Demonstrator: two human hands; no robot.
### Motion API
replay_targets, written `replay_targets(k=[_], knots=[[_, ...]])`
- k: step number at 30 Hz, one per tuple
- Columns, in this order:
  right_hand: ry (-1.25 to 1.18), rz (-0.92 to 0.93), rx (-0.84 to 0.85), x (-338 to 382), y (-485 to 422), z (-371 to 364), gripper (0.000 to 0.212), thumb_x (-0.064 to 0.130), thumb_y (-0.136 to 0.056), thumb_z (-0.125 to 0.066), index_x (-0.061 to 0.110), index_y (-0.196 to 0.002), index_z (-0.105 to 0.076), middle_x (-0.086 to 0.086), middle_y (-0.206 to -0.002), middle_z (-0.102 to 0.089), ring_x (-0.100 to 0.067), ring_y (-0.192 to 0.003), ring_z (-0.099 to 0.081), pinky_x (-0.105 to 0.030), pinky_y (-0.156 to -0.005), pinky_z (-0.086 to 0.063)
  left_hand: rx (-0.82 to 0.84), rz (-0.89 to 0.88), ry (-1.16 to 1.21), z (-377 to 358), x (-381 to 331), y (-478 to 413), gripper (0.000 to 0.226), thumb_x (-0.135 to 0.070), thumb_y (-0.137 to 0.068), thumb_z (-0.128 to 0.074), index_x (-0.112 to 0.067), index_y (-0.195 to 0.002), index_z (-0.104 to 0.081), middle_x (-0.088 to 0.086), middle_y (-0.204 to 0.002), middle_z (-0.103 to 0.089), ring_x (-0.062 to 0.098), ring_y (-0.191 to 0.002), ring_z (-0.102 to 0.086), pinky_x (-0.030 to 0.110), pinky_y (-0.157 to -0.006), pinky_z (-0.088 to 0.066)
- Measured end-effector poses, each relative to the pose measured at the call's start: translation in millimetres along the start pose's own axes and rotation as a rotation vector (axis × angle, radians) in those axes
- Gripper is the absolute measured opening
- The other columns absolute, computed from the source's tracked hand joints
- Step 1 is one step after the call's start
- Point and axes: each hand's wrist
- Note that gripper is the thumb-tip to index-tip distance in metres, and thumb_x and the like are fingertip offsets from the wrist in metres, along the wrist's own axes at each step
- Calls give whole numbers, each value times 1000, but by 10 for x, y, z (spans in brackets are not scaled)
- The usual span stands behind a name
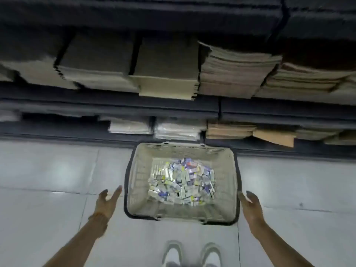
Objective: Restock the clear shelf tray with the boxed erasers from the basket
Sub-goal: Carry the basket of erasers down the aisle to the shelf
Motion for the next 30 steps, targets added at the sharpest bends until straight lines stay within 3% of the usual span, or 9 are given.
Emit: replay_targets(k=[4, 7, 10, 14, 17, 20, 22, 27, 30], knots=[[3, -8, 32, -102, -710, -222, 35, 43, -95, -45, 13, -112, -52, -4, -108, -52, -25, -102, -53, -29, -81, -43, 28, -33, -23, -416, 69, -656, 73, -53, -91, -46, -12, -146, -24, 13, -150, -32, 33, -135, -33, 45, -110, -25], [-118, -39, 100, -237, -1086, -343, 45, 49, -97, -37, 12, -103, -61, -6, -96, -64, -23, -87, -60, -35, -80, -49, 124, -50, 0, -646, 146, -1056, 68, -59, -93, -31, -10, -139, -40, 12, -138, -49, 31, -121, -48, 40, -100, -37], [-118, -47, 133, -280, -1251, -361, 52, 53, -94, -39, 10, -92, -67, -4, -74, -61, -17, -62, -52, -28, -64, -47, 164, -4, 140, -729, 141, -1303, 62, -52, -98, -22, -7, -133, -48, 12, -131, -55, 23, -104, -55, 37, -94, -40], [-122, -63, 128, -460, -1108, -158, 52, 54, -94, -37, 12, -77, -63, -5, -62, -51, -17, -54, -43, -28, -59, -39, 213, -16, 58, -685, 195, -1205, 65, -55, -97, -21, -8, -129, -50, 14, -118, -59, 23, -105, -54, 38, -96, -40], [-181, -102, 75, -738, -692, 260, 52, 53, -94, -38, 9, -77, -61, -7, -62, -51, -19, -54, -45, -31, -61, -40, 230, -38, -24, -666, 77, -790, 64, -61, -93, -23, -12, -122, -53, 11, -113, -60, 23, -105, -55, 39, -95, -42], [-271, -147, -10, -953, -115, 903, 53, 54, -92, -40, 7, -81, -62, -7, -63, -52, -20, -57, -46, -33, -63, -41, 276, -98, -145, -713, -256, -152, 62, -64, -89, -29, -13, -108, -59, 8, -95, -62, 23, -88, -59, 32, -73, -45], [-323, -180, -74, -1005, 311, 1394, 55, 56, -91, -40, 7, -82, -62, -6, -62, -52, -20, -57, -46, -32, -60, -41, 312, -153, -233, -789, -570, 362, 61, -66, -87, -32, -13, -96, -61, 5, -80, -60, 22, -74, -57, 30, -65, -44], [-506, -293, -281, -1031, 1603, 2717, 54, 54, -93, -39, 7, -82, -63, -4, -64, -50, -19, -57, -43, -31, -62, -39, 464, -272, -406, -1071, -1178, 1935, 59, -63, -89, -34, -13, -94, -64, 2, -69, -52, 22, -71, -51, 37, -81, -44], [-625, -311, -432, -1031, 2265, 3448, 50, 50, -96, -39, 9, -78, -63, -3, -60, -51, -13, -46, -45, -24, -54, -42, 581, -383, -462, -1293, -1489, 2865, 56, -63, -89, -33, -19, -98, -67, -1, -66, -46, 18, -66, -47, 36, -76, -42]])
Point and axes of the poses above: each hand's wrist, its own y-axis away from the middle knuckle, its own z-axis out of the back of the hand, x = y × z
